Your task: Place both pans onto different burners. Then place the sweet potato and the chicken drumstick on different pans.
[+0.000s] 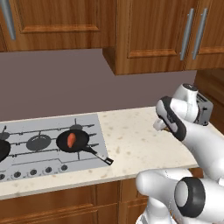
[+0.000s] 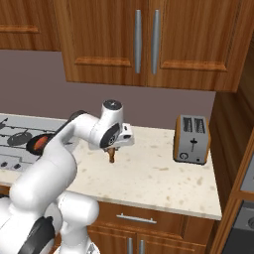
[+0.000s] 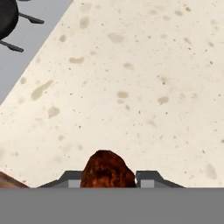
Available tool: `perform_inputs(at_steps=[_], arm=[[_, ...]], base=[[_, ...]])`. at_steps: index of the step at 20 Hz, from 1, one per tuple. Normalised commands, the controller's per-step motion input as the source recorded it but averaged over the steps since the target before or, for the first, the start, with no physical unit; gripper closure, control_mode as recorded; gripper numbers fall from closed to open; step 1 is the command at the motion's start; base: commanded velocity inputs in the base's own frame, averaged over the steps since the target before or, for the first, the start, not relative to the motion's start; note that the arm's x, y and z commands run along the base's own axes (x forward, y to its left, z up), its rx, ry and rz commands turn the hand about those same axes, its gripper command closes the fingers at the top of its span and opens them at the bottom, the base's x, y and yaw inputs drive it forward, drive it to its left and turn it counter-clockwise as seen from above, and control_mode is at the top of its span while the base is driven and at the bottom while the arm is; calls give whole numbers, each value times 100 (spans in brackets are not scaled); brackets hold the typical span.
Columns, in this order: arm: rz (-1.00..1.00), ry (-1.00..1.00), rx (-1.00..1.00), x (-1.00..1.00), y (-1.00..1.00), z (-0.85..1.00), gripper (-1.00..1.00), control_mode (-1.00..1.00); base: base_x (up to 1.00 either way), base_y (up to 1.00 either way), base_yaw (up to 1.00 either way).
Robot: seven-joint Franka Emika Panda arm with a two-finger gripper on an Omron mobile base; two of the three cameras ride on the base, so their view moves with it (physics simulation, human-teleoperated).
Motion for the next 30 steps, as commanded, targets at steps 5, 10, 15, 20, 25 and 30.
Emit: perform_inputs(at_steps=[5, 10, 15, 20, 25, 30], arm=[[-7, 0, 0, -55, 43, 25, 100, -100], [-10, 0, 0, -49, 49, 23, 100, -100], [-11, 0, 0, -52, 41, 32, 100, -100], [-9, 0, 0, -42, 32, 39, 100, -100], [-2, 0, 0, -7, 4, 6, 100, 100], [0, 0, 0, 0, 0, 0, 100, 100]], base=[[0, 0, 0], [0, 0, 0], [0, 0, 0], [0, 0, 0], [-31, 27, -6], [-41, 50, -7]])
